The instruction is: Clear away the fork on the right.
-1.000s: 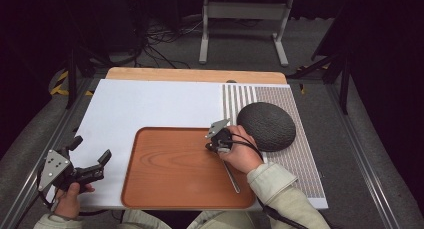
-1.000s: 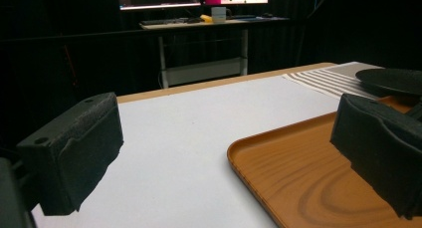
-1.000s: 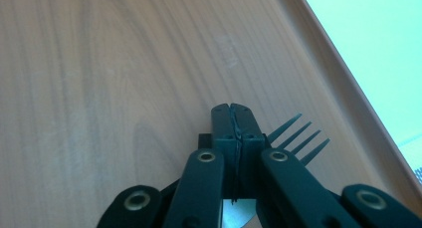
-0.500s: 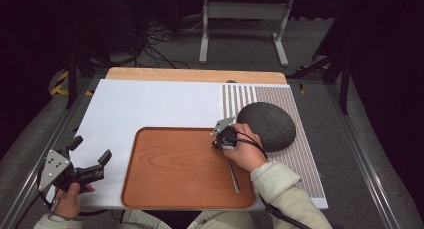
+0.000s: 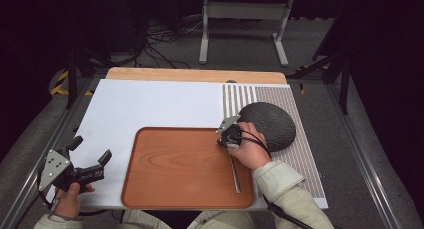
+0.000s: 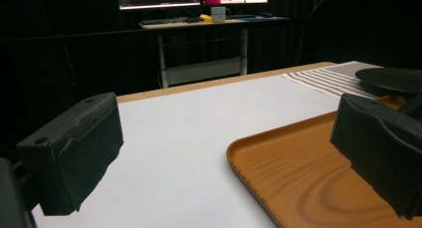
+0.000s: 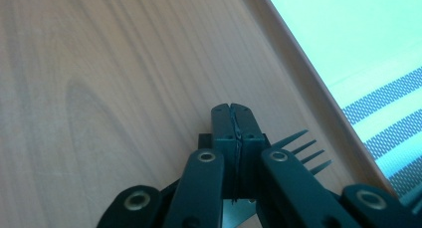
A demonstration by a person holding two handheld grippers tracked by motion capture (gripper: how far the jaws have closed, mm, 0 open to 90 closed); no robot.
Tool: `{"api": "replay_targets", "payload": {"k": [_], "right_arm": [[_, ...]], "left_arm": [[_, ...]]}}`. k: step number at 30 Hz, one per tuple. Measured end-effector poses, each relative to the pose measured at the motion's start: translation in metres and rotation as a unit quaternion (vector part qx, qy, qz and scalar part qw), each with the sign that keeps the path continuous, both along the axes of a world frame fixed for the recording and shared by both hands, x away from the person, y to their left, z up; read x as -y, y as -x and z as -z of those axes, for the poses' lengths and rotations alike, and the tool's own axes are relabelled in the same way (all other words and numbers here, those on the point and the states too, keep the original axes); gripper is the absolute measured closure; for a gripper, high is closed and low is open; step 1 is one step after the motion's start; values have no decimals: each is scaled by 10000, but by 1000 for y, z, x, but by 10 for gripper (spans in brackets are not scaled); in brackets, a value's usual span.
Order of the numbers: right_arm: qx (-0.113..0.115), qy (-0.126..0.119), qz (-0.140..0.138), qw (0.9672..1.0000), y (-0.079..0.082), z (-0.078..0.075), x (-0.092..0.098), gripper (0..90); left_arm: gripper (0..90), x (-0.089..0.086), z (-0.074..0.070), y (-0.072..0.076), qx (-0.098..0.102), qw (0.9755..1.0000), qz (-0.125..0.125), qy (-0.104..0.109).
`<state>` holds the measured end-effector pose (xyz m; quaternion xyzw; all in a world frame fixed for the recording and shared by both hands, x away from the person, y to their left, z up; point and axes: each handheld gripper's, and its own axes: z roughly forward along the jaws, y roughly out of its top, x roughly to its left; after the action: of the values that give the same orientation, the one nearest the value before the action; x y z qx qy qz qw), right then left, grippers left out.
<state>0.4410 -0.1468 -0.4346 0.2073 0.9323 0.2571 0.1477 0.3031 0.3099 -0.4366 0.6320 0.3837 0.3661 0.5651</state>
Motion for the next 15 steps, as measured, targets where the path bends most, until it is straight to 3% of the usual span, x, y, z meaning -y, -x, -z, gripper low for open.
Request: {"api": "replay_targets", "payload": {"k": [15], "right_arm": [[-26,-15,206,9998,-3,-2,11,900]], "left_arm": [[5,-1,0,1,-6,10000,-5,-7]]}}
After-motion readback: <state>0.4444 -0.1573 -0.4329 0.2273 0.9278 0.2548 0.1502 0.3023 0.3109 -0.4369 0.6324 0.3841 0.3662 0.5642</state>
